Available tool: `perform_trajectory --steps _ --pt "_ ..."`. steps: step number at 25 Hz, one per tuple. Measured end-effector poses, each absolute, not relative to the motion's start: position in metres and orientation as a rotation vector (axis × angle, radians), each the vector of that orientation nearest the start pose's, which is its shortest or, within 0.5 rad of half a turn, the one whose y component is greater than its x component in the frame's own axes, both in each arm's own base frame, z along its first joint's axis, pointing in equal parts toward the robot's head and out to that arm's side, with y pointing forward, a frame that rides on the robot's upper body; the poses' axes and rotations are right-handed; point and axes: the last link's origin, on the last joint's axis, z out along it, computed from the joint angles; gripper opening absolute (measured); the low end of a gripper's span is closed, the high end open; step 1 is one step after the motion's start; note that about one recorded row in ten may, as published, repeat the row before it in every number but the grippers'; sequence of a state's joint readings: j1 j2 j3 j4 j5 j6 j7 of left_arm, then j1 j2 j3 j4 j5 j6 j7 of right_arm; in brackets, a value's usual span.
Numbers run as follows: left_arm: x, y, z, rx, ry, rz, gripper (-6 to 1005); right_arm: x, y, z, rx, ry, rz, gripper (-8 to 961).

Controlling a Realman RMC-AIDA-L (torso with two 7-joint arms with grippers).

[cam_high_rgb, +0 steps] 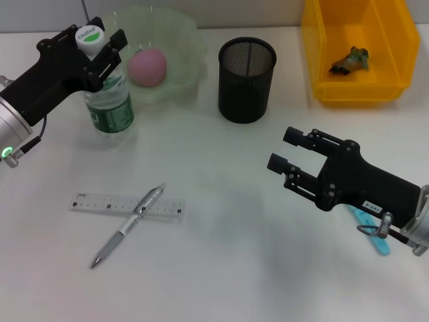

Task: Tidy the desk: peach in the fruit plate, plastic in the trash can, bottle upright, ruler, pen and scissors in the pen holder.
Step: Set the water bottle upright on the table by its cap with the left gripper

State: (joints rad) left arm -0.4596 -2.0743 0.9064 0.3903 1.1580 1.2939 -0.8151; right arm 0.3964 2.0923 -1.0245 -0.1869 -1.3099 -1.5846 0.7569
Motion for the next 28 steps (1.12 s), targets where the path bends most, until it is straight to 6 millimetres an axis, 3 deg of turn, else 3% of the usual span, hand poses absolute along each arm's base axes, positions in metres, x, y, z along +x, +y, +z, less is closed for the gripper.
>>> perform_trajectory --steps 28 --pt "-0.2812 0.3529 0.0057 -2.079 -0.447 -0.934 479 0.2709 0.2678 -0.0565 -2.408 0.469 1.139 579"
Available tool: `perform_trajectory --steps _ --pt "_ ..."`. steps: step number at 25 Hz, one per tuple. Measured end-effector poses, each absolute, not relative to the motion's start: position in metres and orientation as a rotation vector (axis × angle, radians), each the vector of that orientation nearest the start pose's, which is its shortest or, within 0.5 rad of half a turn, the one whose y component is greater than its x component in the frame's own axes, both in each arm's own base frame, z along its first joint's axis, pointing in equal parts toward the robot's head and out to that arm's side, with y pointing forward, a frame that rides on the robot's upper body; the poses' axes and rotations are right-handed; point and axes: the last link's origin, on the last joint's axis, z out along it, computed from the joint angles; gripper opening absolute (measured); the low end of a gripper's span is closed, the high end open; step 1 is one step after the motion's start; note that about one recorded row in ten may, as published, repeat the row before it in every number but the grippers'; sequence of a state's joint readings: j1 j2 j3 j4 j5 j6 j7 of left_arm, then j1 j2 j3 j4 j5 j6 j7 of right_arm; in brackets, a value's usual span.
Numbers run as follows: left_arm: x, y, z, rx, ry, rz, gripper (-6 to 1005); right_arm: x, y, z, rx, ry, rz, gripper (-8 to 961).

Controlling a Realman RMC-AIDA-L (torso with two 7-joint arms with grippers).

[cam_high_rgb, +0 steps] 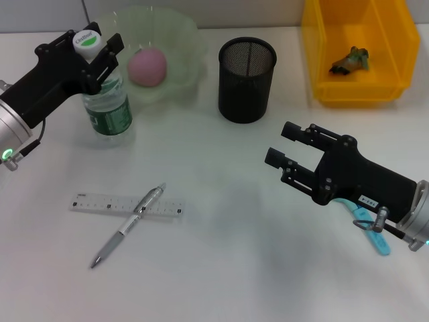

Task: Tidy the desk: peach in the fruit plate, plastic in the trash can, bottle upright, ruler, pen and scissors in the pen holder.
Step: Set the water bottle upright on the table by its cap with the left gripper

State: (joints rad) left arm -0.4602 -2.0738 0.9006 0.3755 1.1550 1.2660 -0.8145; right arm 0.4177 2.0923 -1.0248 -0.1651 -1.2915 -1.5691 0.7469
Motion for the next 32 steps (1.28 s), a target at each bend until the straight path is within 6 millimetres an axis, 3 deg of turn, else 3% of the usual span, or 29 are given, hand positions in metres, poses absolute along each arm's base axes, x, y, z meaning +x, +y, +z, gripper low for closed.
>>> perform_trajectory --steps 32 --pt "-0.2734 0.3538 0.0036 -2.103 -0.39 -0.944 494 0.2691 0.2704 -0.0563 -2.409 0.46 1.139 578"
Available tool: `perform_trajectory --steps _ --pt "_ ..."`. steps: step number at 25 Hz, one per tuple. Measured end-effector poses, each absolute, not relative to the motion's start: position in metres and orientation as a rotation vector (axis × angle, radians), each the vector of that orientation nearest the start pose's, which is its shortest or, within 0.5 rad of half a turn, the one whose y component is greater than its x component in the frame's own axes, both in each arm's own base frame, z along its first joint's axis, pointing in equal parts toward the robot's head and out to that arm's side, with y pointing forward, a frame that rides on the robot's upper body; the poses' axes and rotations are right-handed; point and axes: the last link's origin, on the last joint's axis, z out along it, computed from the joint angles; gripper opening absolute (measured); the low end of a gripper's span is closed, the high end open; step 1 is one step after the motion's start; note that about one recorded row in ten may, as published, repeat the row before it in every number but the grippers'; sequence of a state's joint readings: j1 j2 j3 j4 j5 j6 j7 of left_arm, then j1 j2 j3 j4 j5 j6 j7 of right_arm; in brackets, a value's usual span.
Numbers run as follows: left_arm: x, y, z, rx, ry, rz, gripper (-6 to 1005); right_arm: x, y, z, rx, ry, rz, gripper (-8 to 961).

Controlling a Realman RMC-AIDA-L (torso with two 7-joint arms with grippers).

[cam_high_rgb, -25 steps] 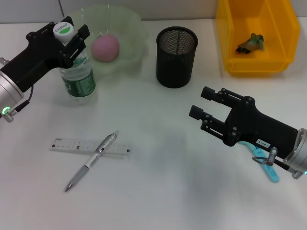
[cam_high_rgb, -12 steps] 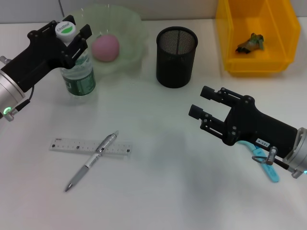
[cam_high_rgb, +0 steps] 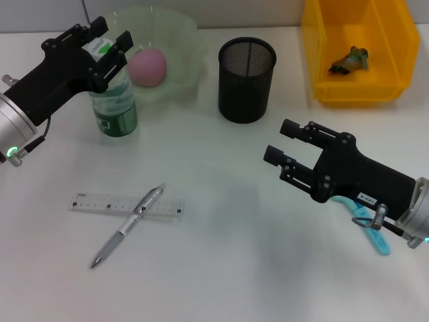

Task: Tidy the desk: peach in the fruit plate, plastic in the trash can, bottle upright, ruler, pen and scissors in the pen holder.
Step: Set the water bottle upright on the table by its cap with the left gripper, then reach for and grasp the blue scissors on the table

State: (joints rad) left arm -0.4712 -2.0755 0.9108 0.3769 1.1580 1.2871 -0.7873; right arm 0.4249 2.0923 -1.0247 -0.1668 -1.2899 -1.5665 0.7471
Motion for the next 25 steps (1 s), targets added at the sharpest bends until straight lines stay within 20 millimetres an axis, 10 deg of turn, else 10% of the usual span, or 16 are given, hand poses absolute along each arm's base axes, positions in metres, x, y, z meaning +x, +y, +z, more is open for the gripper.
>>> perform_trajectory --steps 20,25 --pt "-0.268 0.348 0.015 -2.097 -0.369 -1.032 517 0.268 0.278 -0.056 -2.398 0.456 1.124 577" --pt "-0.265 0.343 0.018 -2.099 -0.343 -1.078 718 0.268 0.278 -0.056 -2.396 0.455 1.124 576"
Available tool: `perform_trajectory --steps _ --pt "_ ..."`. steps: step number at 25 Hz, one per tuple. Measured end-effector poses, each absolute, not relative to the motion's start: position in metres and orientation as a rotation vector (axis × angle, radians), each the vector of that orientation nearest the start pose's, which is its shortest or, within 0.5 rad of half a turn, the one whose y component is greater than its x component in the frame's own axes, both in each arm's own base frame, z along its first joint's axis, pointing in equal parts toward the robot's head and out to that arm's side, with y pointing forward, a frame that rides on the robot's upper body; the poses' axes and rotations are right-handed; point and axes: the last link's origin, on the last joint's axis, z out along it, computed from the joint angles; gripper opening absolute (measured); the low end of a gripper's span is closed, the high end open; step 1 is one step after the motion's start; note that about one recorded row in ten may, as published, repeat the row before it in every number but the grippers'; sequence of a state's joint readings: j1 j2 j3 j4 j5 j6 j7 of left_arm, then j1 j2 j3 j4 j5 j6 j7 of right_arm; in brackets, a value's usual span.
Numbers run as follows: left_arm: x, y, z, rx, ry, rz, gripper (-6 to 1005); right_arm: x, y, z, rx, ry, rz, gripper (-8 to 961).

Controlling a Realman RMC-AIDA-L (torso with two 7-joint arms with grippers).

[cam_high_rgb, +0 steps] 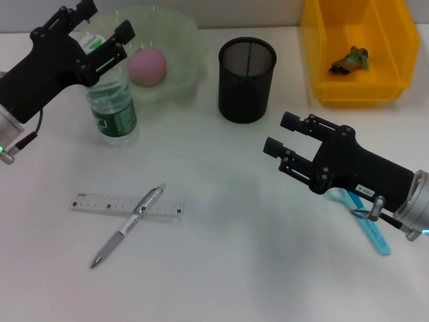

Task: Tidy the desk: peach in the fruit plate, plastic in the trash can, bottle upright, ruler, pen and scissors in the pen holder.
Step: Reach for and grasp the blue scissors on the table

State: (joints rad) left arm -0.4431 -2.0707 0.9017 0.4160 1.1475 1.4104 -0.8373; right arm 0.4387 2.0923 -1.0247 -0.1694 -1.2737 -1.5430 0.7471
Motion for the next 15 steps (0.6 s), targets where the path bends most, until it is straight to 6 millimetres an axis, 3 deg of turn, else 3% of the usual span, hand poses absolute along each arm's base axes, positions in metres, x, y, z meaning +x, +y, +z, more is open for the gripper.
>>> perform_trajectory --steps 1,9,15 --pt "-0.263 0.337 0.021 -2.099 -0.328 -1.124 758 0.267 0.278 -0.056 -2.396 0.455 1.125 576" --pt "-0.262 0.322 0.021 -2.143 -0.345 -1.203 782 0.267 0.279 -0.054 -2.383 0.458 1.131 576" --pt "-0.249 0.296 0.011 -2.382 -0.266 -1.268 790 0.268 0.279 -0.054 -2.383 0.468 1.133 576"
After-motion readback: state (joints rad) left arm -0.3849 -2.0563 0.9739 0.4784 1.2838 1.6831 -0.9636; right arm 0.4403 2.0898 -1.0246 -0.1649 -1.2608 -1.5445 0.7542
